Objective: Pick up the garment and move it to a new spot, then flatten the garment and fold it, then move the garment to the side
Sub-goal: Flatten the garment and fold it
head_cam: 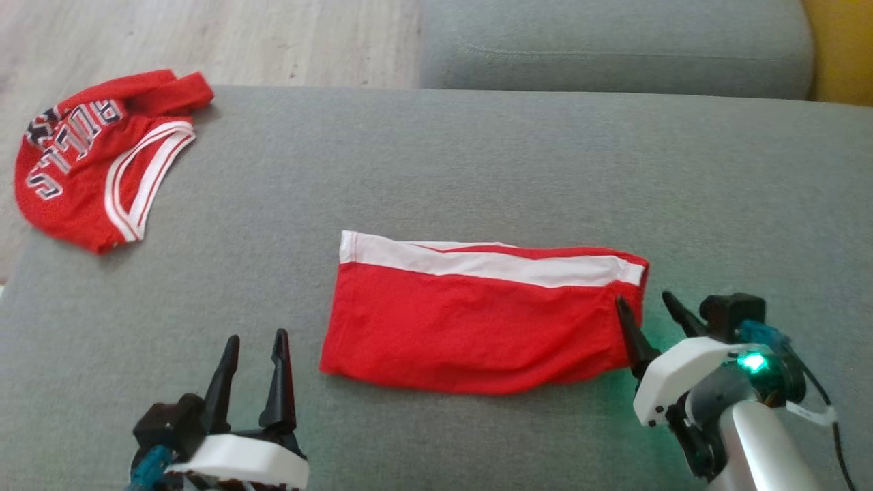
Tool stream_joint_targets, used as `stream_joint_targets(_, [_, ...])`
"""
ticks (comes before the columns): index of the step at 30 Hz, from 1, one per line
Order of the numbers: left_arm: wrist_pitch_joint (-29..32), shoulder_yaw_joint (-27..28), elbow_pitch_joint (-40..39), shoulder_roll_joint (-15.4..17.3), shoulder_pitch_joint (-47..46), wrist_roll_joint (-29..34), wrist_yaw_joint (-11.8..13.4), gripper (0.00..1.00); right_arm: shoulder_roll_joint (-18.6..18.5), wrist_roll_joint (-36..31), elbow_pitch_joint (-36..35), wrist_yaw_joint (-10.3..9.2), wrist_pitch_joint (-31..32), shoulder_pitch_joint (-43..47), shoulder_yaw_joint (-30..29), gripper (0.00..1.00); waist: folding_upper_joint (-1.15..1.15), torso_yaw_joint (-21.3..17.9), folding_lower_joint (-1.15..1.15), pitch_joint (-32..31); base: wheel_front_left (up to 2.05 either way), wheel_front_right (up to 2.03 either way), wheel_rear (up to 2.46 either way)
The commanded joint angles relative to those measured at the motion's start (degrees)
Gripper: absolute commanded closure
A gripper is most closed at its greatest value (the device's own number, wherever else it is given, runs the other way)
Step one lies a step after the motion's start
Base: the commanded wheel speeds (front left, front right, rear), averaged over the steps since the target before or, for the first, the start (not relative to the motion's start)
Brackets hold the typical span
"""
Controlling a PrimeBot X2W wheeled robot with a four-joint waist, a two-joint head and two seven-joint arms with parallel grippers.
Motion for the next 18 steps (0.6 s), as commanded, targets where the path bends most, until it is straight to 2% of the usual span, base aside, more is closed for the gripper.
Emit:
stream_joint_targets(1, [-0.61,1.69,-0.88,-0.06,-3.04,0.68,-0.51,0.0,-0.22,-1.29,1.3,0.43,1.77,-2.9,0.82,0.0,0.0,1.38,-0.01,0.62,0.0,0.0,0.0])
stream_joint_targets(6, [-0.61,1.73,0.01,-1.02,-3.46,1.12,-1.27,0.0,-0.22,-0.56,6.2,0.43,4.28,-4.42,0.62,0.0,0.0,3.09,-0.01,1.09,0.0,0.0,0.0])
stream_joint_targets(12, [-0.61,1.66,0.92,-2.49,-3.33,2.14,-2.23,0.0,-0.22,3.28,11.0,0.43,6.19,-6.58,2.85,0.0,0.0,4.27,-0.01,1.66,0.0,0.0,0.0])
stream_joint_targets(13, [-0.61,1.57,1.08,-2.75,-3.28,2.28,-2.42,0.0,-0.22,3.52,11.56,0.43,6.38,-6.99,3.11,0.22,0.0,4.3,-0.01,1.75,0.0,0.0,0.0])
stream_joint_targets(14, [-0.61,1.47,1.26,-2.95,-3.28,2.43,-2.65,0.0,-0.22,4.05,12.08,0.43,6.67,-7.37,3.42,0.52,0.0,4.27,-0.01,1.83,0.0,0.0,0.0])
stream_joint_targets(15, [-0.61,1.44,1.43,-3.13,-3.32,2.56,-2.84,0.0,-0.22,4.82,12.49,0.43,6.94,-7.75,3.78,0.64,0.0,4.16,-0.01,1.89,0.0,0.0,0.0])
stream_joint_targets(16, [-0.61,1.41,1.53,-3.3,-3.37,2.72,-2.97,0.0,-0.22,5.56,12.85,0.43,7.2,-8.13,4.23,0.91,0.0,3.96,-0.01,1.93,0.0,0.0,0.0])
stream_joint_targets(17, [-0.61,1.38,1.62,-3.43,-3.42,2.89,-3.08,0.0,-0.22,6.3,13.13,0.43,7.44,-8.5,4.59,1.0,0.0,3.69,-0.01,1.95,0.0,0.0,0.0])
stream_joint_targets(18, [-0.61,1.39,1.68,-3.52,-3.49,3.06,-3.18,0.0,-0.22,7.16,13.4,0.43,7.73,-8.86,4.86,1.0,0.0,3.34,-0.01,1.99,0.0,0.0,0.0])
